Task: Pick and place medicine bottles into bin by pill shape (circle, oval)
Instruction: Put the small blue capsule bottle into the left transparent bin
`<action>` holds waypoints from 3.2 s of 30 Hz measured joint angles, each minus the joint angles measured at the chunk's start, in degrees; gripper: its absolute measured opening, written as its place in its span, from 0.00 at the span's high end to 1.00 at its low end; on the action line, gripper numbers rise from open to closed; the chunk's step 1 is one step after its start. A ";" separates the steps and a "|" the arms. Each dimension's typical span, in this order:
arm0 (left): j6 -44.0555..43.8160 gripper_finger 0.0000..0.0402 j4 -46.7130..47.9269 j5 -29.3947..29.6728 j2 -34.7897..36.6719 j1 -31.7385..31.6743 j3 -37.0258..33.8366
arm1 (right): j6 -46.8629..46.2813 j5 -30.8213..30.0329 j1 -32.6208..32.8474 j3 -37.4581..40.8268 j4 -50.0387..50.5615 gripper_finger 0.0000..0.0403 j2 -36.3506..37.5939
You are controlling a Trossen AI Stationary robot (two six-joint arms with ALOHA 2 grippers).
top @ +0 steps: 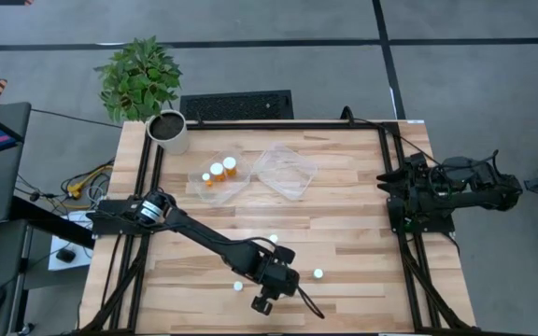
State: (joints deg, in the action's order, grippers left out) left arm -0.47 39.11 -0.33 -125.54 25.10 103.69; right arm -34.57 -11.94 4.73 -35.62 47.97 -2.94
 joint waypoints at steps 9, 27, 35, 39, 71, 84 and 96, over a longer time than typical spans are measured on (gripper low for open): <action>0.08 0.57 7.19 4.02 -0.02 0.00 4.33 | 0.00 0.00 0.02 0.00 0.00 0.51 0.00; 1.53 0.40 8.34 3.57 -0.02 0.04 4.34 | 0.00 0.04 0.00 0.00 0.01 0.50 0.00; 2.15 0.32 9.02 2.63 -0.02 0.05 4.36 | 0.04 0.07 0.00 0.00 0.02 0.50 0.00; 2.14 0.32 9.01 2.47 -0.02 0.04 4.36 | 0.04 0.08 0.02 0.01 0.02 0.50 -0.01; 4.32 0.32 7.12 0.19 -0.02 -0.17 4.39 | 0.04 0.11 0.00 0.02 0.02 0.50 0.00; 4.28 0.32 6.67 0.86 -0.02 -0.33 4.39 | 0.04 0.11 0.01 0.02 0.02 0.50 0.00; 2.48 0.32 2.17 0.28 -0.04 0.78 3.34 | 0.16 0.13 0.02 0.02 0.02 0.50 0.00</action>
State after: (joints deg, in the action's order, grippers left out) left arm 2.01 41.27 -0.05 -125.58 25.88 107.03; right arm -34.40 -11.81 4.75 -35.59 47.99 -2.94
